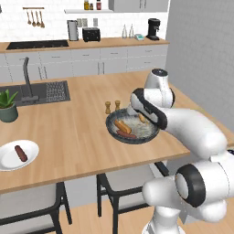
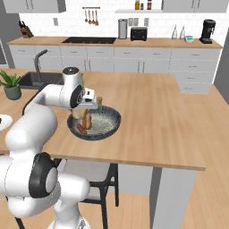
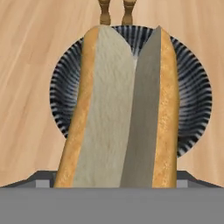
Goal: Place one bun and one sausage from the bowl on each plate.
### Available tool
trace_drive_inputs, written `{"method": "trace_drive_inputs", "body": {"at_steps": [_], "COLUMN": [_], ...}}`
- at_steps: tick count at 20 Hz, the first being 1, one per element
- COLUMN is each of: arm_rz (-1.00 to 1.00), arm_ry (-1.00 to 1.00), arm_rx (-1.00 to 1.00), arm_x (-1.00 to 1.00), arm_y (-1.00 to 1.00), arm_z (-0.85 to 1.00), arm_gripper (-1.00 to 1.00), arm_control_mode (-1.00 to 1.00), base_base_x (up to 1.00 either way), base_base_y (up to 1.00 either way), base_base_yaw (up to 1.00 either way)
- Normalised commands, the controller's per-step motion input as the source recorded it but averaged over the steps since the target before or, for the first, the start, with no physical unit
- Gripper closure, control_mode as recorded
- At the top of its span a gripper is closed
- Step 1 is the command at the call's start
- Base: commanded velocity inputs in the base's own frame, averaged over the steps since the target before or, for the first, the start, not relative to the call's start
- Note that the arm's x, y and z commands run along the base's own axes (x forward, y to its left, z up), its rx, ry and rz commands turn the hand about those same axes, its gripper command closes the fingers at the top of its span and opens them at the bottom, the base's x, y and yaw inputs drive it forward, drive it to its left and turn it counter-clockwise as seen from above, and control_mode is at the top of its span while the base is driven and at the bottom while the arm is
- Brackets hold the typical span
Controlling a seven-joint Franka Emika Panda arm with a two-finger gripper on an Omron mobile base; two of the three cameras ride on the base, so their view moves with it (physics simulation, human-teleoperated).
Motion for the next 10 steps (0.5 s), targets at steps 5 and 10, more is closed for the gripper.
{"method": "trace_drive_inputs", "body": {"at_steps": [5,10], "arm_rz": [0.13,0.01], "arm_ry": [-0.15,0.18], "arm_rx": [-0.02,0.0], "arm_x": [-1.0,-0.89], "arm_y": [0.02,0.0], "arm_z": [0.14,0.18], "arm_gripper": [1.0,1.0], "arm_control_mode": [-1.0,-1.0], "base_base_x": [0.0,0.0], "base_base_y": [0.0,0.0], "base_base_yaw": [0.0,0.0]}}
